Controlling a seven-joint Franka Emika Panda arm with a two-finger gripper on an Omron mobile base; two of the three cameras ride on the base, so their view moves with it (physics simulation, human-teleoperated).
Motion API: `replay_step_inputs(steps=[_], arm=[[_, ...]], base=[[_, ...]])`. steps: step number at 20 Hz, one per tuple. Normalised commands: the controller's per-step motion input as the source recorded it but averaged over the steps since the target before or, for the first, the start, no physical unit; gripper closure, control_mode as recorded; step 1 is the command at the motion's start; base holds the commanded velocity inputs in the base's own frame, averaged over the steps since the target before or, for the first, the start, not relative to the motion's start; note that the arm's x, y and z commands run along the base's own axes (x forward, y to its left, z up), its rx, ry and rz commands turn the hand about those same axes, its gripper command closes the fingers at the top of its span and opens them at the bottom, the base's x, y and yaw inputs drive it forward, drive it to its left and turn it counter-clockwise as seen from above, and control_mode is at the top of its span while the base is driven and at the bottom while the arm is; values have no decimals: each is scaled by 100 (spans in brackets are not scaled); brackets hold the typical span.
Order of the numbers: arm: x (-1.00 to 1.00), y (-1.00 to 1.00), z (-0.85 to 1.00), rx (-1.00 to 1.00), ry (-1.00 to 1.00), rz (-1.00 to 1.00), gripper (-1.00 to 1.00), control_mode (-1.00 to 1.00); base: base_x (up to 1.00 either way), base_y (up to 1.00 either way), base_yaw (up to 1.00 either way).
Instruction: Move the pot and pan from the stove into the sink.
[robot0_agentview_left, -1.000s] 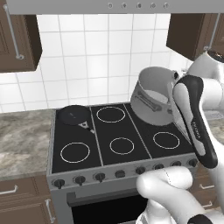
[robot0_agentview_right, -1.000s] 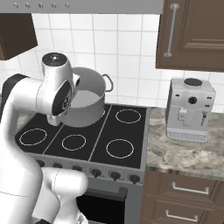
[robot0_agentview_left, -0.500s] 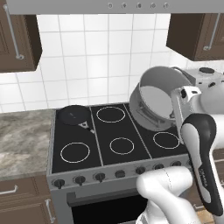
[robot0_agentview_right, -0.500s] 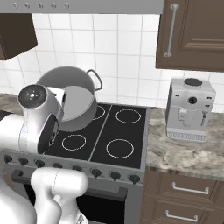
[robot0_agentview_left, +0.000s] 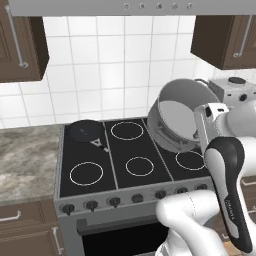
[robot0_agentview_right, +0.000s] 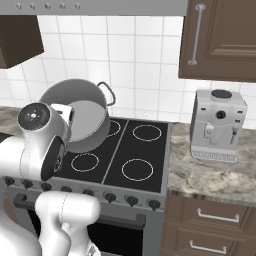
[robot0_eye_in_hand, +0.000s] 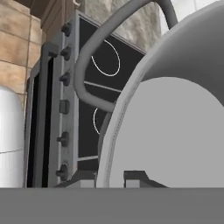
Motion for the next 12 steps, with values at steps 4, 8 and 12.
replay_step_inputs(steps=[4,8,12], arm=[[0,0,0,0,0,0,100,100],[0,0,0,0,0,0,100,100],[0,0,0,0,0,0,100,100]], base=[[-41,0,29],[-37,-5,37],[-34,-13,41]])
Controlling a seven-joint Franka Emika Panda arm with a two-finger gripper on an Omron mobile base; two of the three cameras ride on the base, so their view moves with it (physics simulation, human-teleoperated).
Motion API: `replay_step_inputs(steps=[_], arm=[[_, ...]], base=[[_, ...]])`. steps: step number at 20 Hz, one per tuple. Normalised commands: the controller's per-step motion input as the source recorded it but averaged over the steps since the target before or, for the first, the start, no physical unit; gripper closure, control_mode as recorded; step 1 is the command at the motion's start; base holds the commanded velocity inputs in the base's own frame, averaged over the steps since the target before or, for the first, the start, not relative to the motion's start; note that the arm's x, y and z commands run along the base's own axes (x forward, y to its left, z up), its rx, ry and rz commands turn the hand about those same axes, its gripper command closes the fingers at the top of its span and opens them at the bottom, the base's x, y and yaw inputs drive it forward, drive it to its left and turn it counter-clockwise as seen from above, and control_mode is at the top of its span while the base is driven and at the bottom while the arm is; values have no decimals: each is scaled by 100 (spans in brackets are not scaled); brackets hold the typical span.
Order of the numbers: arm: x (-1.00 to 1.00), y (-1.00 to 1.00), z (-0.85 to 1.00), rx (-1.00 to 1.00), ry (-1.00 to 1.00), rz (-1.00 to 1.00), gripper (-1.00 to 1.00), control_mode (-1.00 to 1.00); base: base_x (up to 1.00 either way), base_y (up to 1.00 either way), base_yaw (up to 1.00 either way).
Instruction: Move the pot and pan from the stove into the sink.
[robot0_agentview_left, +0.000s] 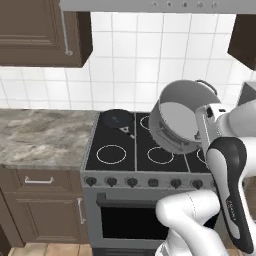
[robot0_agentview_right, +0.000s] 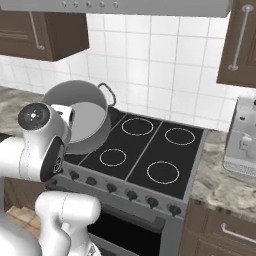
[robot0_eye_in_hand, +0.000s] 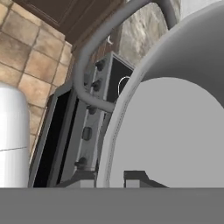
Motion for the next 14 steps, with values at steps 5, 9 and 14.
replay_step_inputs(steps=[5,9,14], arm=[[0,0,0,0,0,0,100,100],[0,0,0,0,0,0,100,100],[0,0,0,0,0,0,100,100]], base=[[-30,-9,44],[-23,-7,46],[-23,-7,46]])
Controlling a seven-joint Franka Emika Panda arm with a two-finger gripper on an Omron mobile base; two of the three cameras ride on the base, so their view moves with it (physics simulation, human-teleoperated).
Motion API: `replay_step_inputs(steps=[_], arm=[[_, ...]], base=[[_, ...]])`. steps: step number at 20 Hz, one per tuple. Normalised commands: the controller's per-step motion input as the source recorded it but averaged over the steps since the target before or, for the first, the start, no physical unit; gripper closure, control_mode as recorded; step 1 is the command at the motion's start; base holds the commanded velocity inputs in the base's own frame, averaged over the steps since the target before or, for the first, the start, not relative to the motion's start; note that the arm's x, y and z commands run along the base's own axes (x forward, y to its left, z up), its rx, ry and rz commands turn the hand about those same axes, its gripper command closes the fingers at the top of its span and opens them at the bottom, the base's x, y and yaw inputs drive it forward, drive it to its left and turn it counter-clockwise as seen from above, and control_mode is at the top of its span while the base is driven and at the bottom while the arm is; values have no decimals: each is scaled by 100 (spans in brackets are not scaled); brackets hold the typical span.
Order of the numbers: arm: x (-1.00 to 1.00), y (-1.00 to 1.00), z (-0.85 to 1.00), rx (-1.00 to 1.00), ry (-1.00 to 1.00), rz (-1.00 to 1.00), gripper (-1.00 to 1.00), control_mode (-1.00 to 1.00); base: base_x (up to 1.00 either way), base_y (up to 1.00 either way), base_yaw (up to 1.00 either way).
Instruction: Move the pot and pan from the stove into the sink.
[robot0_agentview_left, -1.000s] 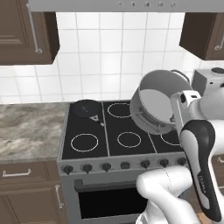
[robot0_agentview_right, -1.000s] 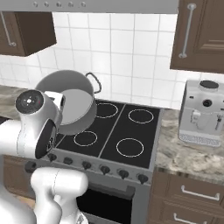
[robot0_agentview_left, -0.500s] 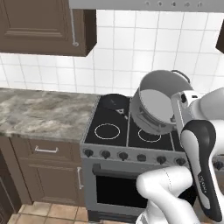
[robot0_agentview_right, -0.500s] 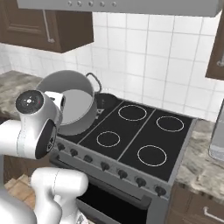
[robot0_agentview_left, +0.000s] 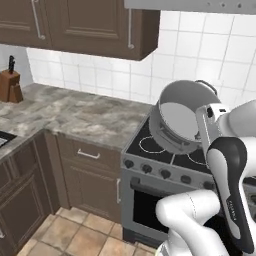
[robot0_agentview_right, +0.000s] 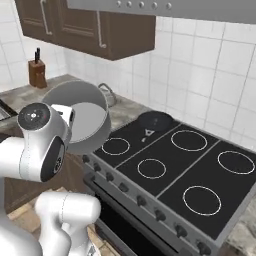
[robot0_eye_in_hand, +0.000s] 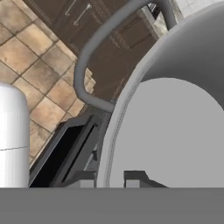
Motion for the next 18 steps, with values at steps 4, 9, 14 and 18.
replay_step_inputs(steps=[4,9,14,18], arm=[[0,0,0,0,0,0,100,100],[0,0,0,0,0,0,100,100],[0,0,0,0,0,0,100,100],[0,0,0,0,0,0,100,100]], base=[[-22,-5,47],[-22,-6,47],[-21,-7,47],[-20,-7,46]])
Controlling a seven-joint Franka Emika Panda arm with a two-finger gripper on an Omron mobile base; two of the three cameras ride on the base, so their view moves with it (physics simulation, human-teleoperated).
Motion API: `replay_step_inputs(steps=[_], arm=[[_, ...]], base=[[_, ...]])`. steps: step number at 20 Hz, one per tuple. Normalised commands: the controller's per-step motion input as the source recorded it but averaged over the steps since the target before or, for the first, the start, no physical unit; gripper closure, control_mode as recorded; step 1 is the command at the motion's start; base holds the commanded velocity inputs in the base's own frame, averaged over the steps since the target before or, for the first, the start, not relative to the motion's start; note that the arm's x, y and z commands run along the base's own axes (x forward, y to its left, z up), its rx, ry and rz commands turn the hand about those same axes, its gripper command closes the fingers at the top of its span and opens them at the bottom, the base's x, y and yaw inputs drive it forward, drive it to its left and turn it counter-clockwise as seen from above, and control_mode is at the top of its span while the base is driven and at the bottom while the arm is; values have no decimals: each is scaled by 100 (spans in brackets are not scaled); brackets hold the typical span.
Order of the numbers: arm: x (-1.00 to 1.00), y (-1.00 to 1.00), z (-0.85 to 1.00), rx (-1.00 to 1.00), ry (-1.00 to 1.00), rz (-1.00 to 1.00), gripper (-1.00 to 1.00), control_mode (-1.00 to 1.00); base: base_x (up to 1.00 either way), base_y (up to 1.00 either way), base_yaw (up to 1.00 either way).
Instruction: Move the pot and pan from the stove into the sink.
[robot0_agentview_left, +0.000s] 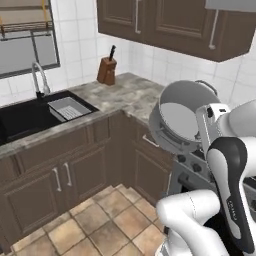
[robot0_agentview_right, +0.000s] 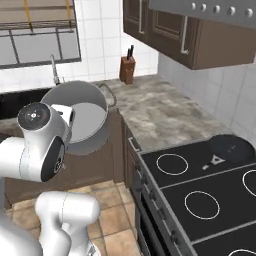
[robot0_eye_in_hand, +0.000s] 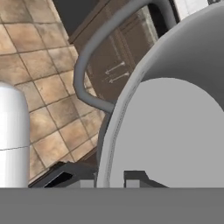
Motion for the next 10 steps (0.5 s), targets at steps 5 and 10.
replay_step_inputs(steps=[5,10], arm=[[0,0,0,0,0,0,100,100],[0,0,0,0,0,0,100,100]], base=[[-19,-7,46],[-19,-10,45]])
